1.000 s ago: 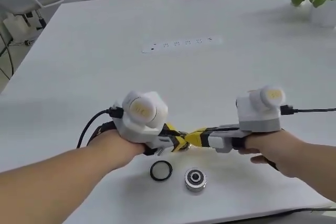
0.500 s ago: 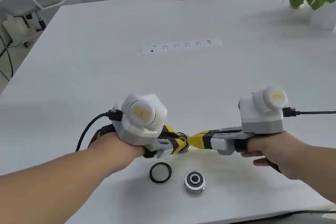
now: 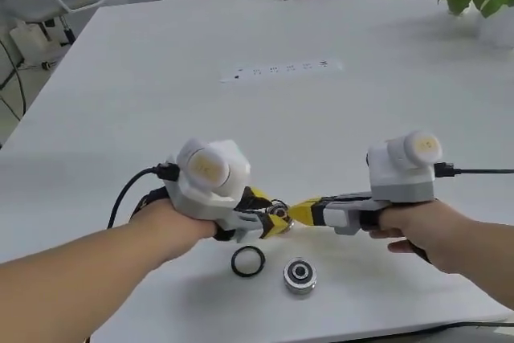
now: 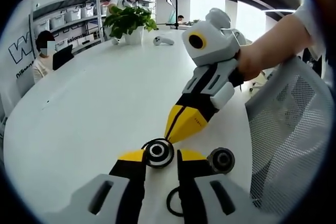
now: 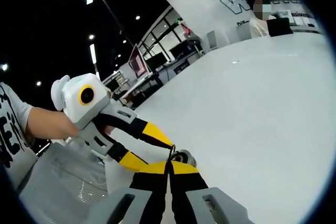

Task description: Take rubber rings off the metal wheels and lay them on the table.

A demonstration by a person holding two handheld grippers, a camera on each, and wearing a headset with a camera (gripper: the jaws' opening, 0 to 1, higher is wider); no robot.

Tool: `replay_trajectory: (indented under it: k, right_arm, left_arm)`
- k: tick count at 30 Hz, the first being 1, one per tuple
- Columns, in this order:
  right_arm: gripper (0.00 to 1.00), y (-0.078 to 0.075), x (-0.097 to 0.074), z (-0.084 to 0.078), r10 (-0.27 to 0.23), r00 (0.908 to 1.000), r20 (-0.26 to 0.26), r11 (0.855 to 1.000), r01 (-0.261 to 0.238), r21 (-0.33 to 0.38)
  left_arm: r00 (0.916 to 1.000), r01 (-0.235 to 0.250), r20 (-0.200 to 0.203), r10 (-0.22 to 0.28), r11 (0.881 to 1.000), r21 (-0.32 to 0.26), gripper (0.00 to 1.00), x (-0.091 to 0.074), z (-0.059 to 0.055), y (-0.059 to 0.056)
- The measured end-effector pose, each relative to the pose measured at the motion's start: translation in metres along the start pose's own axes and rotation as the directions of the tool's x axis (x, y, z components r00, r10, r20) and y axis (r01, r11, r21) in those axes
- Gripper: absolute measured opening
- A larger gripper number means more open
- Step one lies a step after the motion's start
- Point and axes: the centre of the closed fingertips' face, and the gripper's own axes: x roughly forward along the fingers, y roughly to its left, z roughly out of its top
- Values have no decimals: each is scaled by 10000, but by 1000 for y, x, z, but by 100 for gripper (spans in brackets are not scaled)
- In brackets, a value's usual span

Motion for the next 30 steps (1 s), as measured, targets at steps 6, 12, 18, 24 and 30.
replay_trajectory:
  k: [6,12,18,24,30]
  right_arm:
    - [0,1,-1,7,58,9999,159,10000,-58,7]
    - [0,9,-3,9,152,9997,201,9999,-151,-40]
    - [0,12,-4,14,311,9991,275,9995,-309,-81]
    - [0,19,-3,15,444,9989,172,9988,-441,-205]
    - [0,27,-1,15,625,9980,54,9976,-623,-296]
  left_arm:
    - [9997,-19,246,24,9998,-186,26,-14,1,-1]
    - [9992,-113,392,126,9993,-345,32,-30,-2,-1]
    - [9979,-191,606,223,9984,-535,37,-45,-4,-1]
    - [9965,-362,730,415,9968,-712,44,-62,-7,1]
    - [9945,-350,958,423,9965,-766,50,-77,-7,-3]
